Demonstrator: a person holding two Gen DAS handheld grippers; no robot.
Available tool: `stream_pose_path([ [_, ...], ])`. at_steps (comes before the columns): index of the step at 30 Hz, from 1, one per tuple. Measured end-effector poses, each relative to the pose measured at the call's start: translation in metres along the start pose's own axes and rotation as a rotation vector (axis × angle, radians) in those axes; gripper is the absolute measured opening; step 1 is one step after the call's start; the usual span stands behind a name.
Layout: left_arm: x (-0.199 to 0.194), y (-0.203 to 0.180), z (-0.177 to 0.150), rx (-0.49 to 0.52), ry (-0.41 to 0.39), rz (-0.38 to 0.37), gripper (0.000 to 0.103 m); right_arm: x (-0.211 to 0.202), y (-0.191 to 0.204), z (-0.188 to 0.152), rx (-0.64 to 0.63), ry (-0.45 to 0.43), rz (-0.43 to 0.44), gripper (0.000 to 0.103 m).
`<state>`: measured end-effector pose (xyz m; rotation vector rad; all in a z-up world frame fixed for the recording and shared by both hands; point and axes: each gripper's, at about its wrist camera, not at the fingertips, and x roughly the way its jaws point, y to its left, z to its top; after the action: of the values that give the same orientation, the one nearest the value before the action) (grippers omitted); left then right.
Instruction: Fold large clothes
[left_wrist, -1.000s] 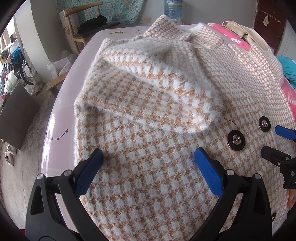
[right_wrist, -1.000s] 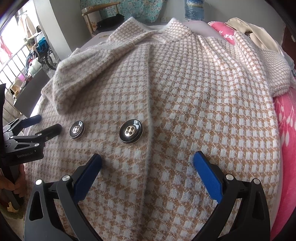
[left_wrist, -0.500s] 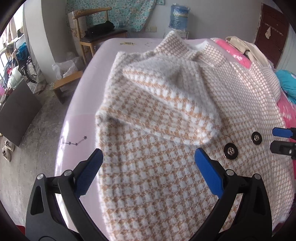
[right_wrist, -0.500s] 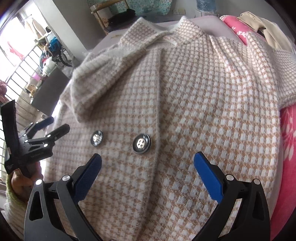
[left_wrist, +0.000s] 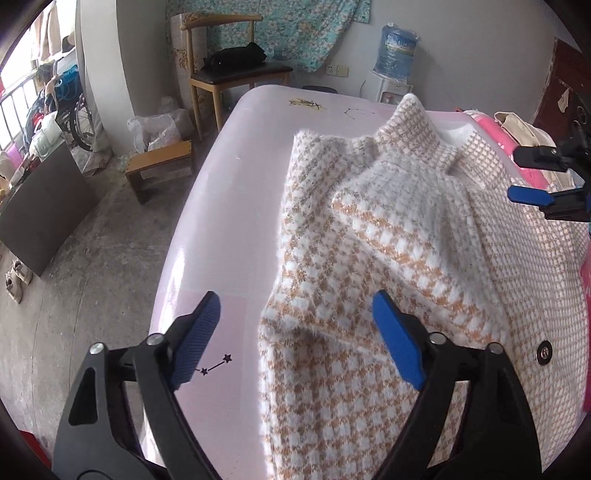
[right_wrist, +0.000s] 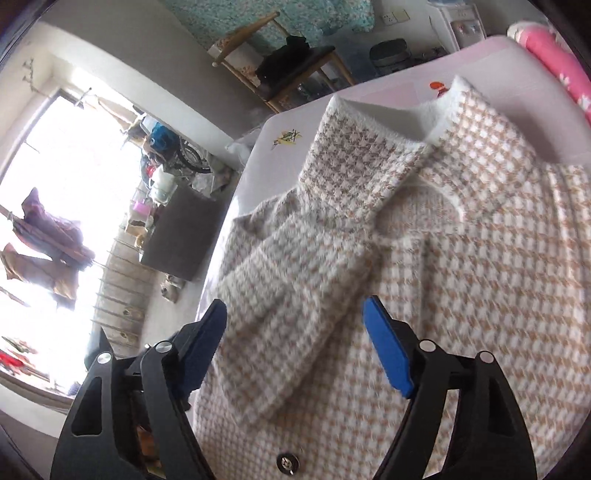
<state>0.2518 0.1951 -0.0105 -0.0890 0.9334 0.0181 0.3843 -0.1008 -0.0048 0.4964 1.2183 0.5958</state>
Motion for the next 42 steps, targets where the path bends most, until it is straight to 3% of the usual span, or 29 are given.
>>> stream_pose_path([
  [2, 0.012, 0.001, 0.001, -0.02, 0.03, -0.004, 0.068, 0.017, -0.009, 0.006, 0.052, 0.016, -0.036, 0.064],
  [8, 0.02, -0.003, -0.001, -0.006, 0.041, 0.003, 0.064, 0.048, -0.021, 0.008, 0.094, 0.035, -0.124, 0.047],
  [12, 0.021, -0.002, -0.002, -0.011, 0.04, -0.003, 0.064, 0.057, -0.015, 0.011, 0.057, -0.02, -0.173, 0.04],
  [16, 0.021, -0.005, -0.004, -0.009, 0.035, 0.013, 0.064, 0.057, -0.002, 0.006, -0.021, -0.08, -0.247, 0.018],
  [18, 0.02, -0.005, -0.004, -0.012, 0.034, 0.016, 0.064, 0.045, 0.009, 0.003, -0.057, -0.125, -0.257, 0.016],
  [26, 0.009, 0.001, -0.007, -0.058, 0.035, -0.014, 0.064, -0.071, 0.06, -0.03, -0.181, -0.349, -0.206, 0.015],
  [30, 0.0, 0.0, -0.011, -0.047, 0.028, -0.015, 0.064, -0.126, 0.031, -0.067, -0.112, -0.394, -0.197, 0.015],
  [33, -0.001, 0.002, -0.016, -0.047, 0.036, -0.015, 0.064, -0.135, -0.015, -0.096, -0.005, -0.334, -0.237, 0.016],
  [37, -0.005, 0.003, -0.017, -0.04, 0.036, -0.016, 0.064, -0.11, -0.076, -0.128, 0.138, -0.121, -0.283, 0.022],
  [40, -0.009, 0.003, -0.017, -0.029, 0.027, -0.017, 0.064, -0.116, -0.091, -0.137, 0.176, -0.113, -0.275, 0.027],
  [42, -0.011, 0.002, -0.017, -0.024, 0.022, -0.018, 0.064, -0.125, -0.088, -0.136, 0.168, -0.149, -0.265, 0.041],
])
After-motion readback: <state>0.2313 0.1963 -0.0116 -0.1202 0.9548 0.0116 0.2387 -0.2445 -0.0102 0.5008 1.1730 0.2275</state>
